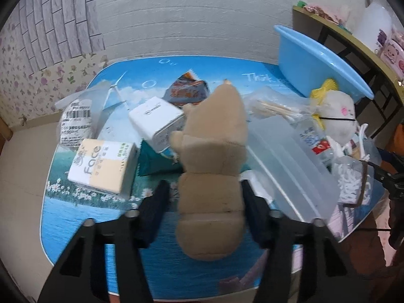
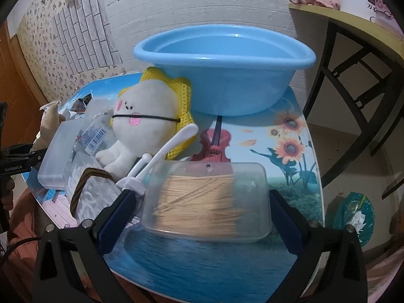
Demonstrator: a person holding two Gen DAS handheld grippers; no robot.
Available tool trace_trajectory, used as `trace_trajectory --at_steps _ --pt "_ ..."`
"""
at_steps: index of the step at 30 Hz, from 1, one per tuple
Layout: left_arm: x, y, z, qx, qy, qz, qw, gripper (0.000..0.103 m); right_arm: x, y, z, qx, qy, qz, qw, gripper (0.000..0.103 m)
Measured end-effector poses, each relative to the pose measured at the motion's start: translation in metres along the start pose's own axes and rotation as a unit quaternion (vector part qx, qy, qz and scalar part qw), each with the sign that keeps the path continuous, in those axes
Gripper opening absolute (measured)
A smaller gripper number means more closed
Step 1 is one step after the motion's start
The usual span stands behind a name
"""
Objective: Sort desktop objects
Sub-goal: 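Grasp the beige plush toy with the left gripper while the right gripper grasps the toothpick box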
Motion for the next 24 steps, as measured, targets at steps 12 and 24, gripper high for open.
trace_trajectory --at_steps 12,24 --pt "-0.012 -0.003 0.000 0.002 -0.013 -0.005 0.9999 0.042 0.008 0.006 -0.003 -0.020 0.011 -0.012 1.000 0.103" --pt "-0.028 -0.006 0.005 -0.001 -0.032 -0.013 0.9994 0.042 -0.002 -0.008 -0.004 0.010 -0.001 0.004 1.000 0.095"
Point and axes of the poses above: each gripper's, at about its wrist camera, not at the fingertips, and x roughly the way its jaws point, y to its left, z to its top, the point moved 7 cm from there along x, roughly the way its jaws point, and after that the axes turned 13 degrees about -z, right-handed, at the moved point
